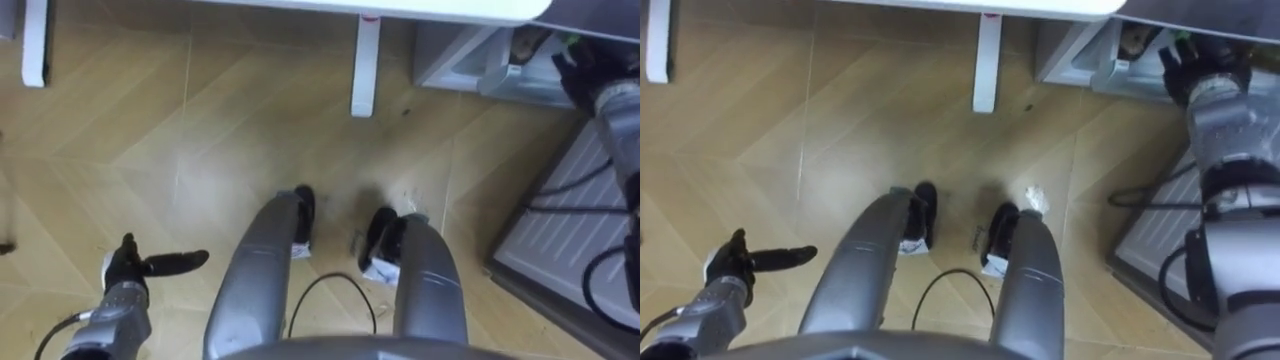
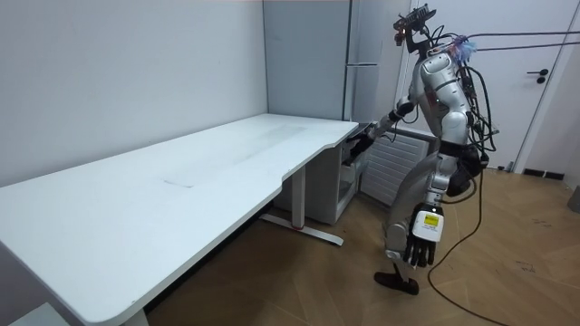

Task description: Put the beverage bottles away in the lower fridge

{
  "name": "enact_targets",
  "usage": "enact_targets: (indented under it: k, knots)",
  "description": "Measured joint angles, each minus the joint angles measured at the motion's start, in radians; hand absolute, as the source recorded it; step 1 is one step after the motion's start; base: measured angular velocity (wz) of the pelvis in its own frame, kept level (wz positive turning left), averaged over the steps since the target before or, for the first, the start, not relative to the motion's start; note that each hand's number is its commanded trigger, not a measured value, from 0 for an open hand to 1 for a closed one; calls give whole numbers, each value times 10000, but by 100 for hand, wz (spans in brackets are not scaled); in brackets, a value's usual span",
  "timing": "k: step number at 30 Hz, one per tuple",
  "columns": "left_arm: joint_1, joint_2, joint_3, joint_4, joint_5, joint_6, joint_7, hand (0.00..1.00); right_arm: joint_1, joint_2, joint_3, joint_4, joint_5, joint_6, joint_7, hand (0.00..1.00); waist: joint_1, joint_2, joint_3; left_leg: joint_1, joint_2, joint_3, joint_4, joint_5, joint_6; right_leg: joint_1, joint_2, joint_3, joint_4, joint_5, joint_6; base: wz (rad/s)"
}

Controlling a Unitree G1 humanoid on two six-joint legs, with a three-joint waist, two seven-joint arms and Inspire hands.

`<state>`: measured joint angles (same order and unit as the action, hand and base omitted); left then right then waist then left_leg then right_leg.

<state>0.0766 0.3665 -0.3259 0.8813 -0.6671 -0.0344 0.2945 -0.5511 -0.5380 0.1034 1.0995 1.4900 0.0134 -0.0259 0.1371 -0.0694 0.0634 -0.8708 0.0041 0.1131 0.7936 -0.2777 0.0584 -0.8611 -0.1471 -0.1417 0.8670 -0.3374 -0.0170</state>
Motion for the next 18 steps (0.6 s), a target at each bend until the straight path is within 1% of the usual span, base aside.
enact_targets:
  k: [3, 5, 6, 7, 10, 12, 14, 15, 16, 17, 18]
  knots:
    - [100, -7, 12, 39, -86, -7, 3, 0, 562, 7, -2, -160, -87, -12, 71, 0, -104, -43, -11, 515, 4, 55, -363, 15, -24, 483, 49, -17, -406, 95, -19, -12]
    - [158, -10, 99, 114, -89, -78, 0, 0, 717, 6, -2, -204, -121, -17, 72, 0, -241, -59, -25, 795, 42, 77, -550, 21, -35, 777, 113, -32, -669, 166, -18, -14]
    - [162, -6, 119, 137, -90, -116, -2, 0, 813, 7, -1, -223, -206, -30, 72, 0, -300, -110, -69, 928, 80, 128, -648, 25, -41, 891, 155, -14, -801, 214, -21, -16]
    - [162, -8, 119, 95, -75, -146, -33, 0, 1020, 17, -1, -380, -404, -88, 71, 0, -312, -136, -87, 1038, 181, 157, -695, 24, -43, 1034, 264, 23, -964, 285, -1, -18]
    - [163, -16, 130, 92, -77, -245, -216, 0, 1511, 73, -10, -757, -461, -152, 90, 0, -311, -144, -102, 1320, 265, 177, -745, -2, -73, 1383, 434, 50, -1292, 415, 17, -13]
    - [192, -65, 289, 121, -69, -246, -315, 0, 1855, 151, -96, -1028, -489, -246, 89, 0, -291, -137, -122, 1456, 373, 196, -831, -14, -76, 1549, 462, 23, -1411, 454, 13, -7]
    - [214, -180, 512, 244, -58, -257, -377, 0, 2221, 254, -220, -1299, -546, -380, 78, 0, -302, -85, -159, 1623, 376, 203, -885, -30, -73, 1729, 492, 25, -1512, 464, 29, -6]
    - [221, -258, 536, 464, -68, -297, -384, 0, 2417, 364, -227, -1336, -565, -459, 73, 0, -295, -44, -201, 1817, 369, 218, -969, -31, -74, 1929, 529, 47, -1634, 512, 38, -7]
    - [261, -313, 534, 602, -78, -300, -402, 0, 2639, 443, -226, -1414, -570, -476, 72, 0, -308, 10, -280, 1979, 370, 222, -1059, -31, -74, 2101, 559, 50, -1760, 543, 58, -7]
    - [309, -336, 534, 622, -79, -301, -404, 0, 2736, 469, -226, -1450, -581, -476, 71, 0, -309, 42, -310, 2046, 371, 221, -1074, -31, -74, 2180, 573, 60, -1796, 554, 65, -4]
    - [389, -377, 533, 624, -95, -301, -413, 0, 2858, 491, -226, -1473, -598, -479, 71, 0, -350, 96, -378, 2113, 375, 213, -1092, -30, -73, 2246, 584, 81, -1829, 568, 80, -3]
